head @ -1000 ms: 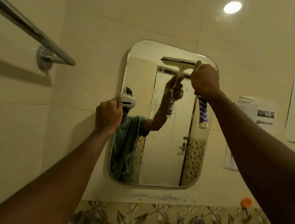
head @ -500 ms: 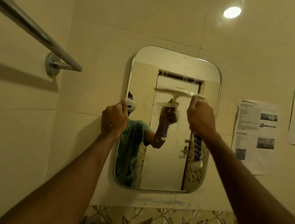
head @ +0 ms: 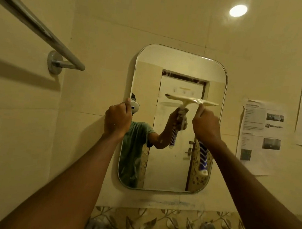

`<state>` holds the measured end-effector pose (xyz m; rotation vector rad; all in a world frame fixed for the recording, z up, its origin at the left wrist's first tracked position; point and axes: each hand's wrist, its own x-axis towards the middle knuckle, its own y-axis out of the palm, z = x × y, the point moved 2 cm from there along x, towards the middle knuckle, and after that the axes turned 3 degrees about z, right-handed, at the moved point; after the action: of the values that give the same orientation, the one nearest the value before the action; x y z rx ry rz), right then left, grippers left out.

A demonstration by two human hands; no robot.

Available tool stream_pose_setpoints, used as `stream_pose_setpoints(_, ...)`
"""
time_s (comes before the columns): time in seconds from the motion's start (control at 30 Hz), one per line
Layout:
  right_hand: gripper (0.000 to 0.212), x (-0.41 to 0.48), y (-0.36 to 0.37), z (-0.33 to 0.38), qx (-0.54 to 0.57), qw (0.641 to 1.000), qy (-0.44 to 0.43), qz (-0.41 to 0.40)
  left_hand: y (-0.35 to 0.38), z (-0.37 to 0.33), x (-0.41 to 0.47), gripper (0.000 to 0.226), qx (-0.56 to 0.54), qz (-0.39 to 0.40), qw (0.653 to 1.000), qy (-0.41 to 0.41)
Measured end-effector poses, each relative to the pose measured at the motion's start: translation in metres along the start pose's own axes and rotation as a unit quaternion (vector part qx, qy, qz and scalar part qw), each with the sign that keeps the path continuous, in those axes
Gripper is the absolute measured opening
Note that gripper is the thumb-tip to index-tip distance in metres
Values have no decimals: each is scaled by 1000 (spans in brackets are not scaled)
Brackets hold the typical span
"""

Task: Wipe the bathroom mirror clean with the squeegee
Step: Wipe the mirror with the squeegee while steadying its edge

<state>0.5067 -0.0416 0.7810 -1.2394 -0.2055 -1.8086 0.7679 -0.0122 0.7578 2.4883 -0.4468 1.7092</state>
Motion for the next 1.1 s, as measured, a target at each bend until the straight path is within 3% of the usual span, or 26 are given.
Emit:
stream_pose_setpoints(0.17, 52, 46, -28, 30, 18, 999, -32, -17, -2, -1, 1, 57, -9, 10, 1000, -3)
stream_pose_setpoints(0.33, 47, 111, -47, 57, 47, 998, -8, -42, 4, 1, -1, 57, -1, -13, 1000, 1)
stream_pose_setpoints(0.67, 51, -11, 8, -3, 8, 1000, -17, 6, -5, -4, 3, 62, -14, 8, 1000, -13)
stream_pose_setpoints(0.8, 51, 43, -20, 30, 28, 998, -51, -14, -3, -2, 3, 61, -9, 13, 1000, -9)
stream_pose_setpoints(0.93, 48, 114, -49, 63, 27, 999, -27, -32, 1, 1, 2, 58, -7, -1, 1000, 5)
stream_pose_setpoints(1.1, 50, 62, -16, 34, 26, 999, -26, -9, 4, 3, 1, 59, -16, -10, 1000, 1)
